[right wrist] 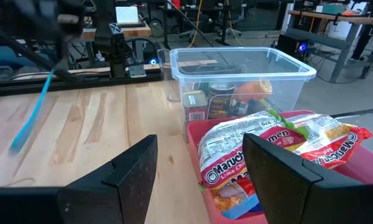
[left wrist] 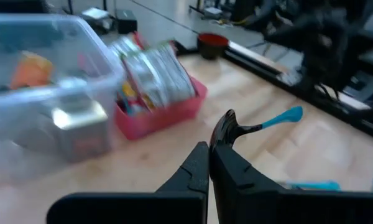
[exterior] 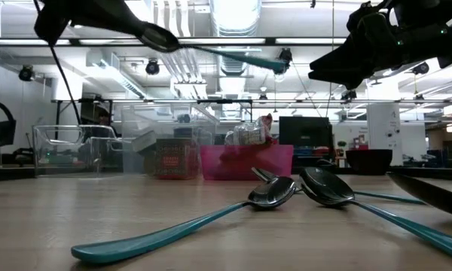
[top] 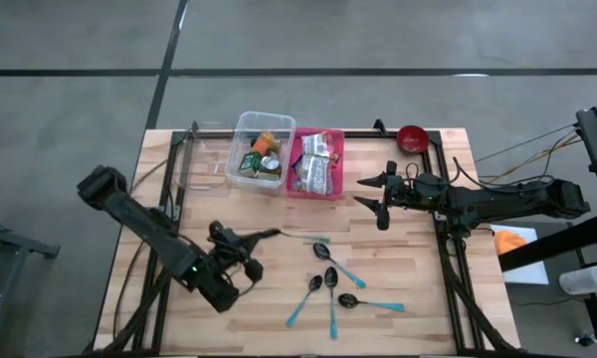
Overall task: Pick & Place Food Item
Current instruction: Put the blue spoon into the left transparent bin
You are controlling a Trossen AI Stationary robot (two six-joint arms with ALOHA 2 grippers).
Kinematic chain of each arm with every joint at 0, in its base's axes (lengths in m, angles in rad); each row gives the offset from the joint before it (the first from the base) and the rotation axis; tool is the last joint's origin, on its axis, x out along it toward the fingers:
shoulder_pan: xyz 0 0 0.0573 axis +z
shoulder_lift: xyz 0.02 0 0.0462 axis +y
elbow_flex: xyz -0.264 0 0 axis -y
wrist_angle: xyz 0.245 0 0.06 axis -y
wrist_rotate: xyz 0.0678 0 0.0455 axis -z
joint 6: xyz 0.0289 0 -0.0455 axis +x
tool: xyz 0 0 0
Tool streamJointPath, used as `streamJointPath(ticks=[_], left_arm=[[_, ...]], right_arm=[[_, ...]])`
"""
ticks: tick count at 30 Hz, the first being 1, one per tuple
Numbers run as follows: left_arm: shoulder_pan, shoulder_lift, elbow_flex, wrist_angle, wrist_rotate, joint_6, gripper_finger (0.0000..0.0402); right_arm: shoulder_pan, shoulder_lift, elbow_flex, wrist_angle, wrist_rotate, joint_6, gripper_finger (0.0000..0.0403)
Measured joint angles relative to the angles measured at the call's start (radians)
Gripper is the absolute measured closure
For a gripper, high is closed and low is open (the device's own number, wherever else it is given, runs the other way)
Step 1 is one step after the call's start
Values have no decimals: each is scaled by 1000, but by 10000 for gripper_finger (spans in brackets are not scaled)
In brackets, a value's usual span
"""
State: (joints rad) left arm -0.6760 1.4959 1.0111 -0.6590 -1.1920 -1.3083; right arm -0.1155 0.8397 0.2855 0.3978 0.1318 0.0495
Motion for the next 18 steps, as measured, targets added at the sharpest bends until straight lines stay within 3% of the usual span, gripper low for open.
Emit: streamJointPath(ticks=[9,18], left_arm=[[88,-213,-2,-267,-49,1,399],[168,-286,-2,-299,-125,60,399]], right_arm=[[0,0,0,0,0,1,168],[0,0,0,0,0,1,168]])
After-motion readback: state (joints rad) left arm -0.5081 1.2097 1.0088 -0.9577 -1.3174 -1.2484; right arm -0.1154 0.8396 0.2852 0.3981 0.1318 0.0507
